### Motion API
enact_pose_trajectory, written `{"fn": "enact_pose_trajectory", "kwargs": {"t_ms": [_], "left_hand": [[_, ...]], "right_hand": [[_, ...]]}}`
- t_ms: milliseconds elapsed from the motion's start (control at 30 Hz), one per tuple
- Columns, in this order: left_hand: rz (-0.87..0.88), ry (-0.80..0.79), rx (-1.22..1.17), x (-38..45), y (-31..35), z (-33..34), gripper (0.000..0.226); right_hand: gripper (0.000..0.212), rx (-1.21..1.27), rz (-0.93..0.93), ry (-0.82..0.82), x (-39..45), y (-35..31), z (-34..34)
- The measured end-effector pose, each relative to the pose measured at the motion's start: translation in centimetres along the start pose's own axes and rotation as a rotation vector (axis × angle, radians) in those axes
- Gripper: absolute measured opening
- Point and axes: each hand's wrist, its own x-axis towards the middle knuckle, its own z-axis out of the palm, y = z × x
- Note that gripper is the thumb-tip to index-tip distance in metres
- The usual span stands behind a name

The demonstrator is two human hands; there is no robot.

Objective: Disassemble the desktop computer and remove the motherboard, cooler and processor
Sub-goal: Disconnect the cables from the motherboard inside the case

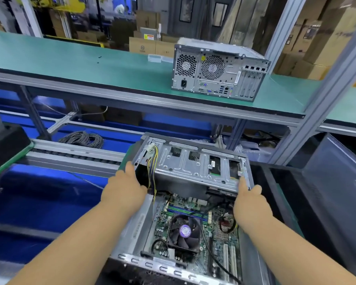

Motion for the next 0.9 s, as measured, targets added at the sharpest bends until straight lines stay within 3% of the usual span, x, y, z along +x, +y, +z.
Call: {"fn": "enact_pose_trajectory", "kwargs": {"t_ms": [233,300,367,500,667,733,800,867,900], "left_hand": [[-0.097,-0.008,0.0,-0.9,0.7,-0.1,0.072],[-0.147,-0.003,-0.012,-1.6,1.2,-0.1,0.068],[-0.207,0.004,-0.02,-2.2,1.5,0.1,0.063],[-0.315,0.039,-0.071,-3.7,1.7,0.8,0.058],[-0.364,0.096,-0.108,-4.7,1.7,1.7,0.066],[-0.372,0.093,-0.055,-4.7,2.1,1.5,0.08],[-0.283,0.177,0.071,-4.5,2.9,1.2,0.096],[-0.062,0.306,0.069,-4.2,4.1,1.2,0.1],[0.07,0.333,0.004,-4.0,4.8,1.2,0.097]], "right_hand": [[0.073,-0.338,-0.297,0.087,1.8,0.8,0.4],[0.07,-0.167,-0.285,0.078,2.6,0.7,-0.2],[0.08,-0.042,-0.3,0.075,4.0,0.6,-1.2],[0.083,0.061,-0.478,0.101,7.6,-0.3,-2.7],[0.081,0.048,-0.54,0.104,9.8,-1.7,-3.0],[0.074,0.045,-0.526,0.123,9.4,-1.7,-2.9],[0.06,0.018,-0.538,0.302,8.6,-1.1,-3.1],[0.041,0.196,-0.618,0.502,7.3,-0.9,-3.2],[0.03,0.323,-0.63,0.512,6.5,-0.8,-3.1]]}}
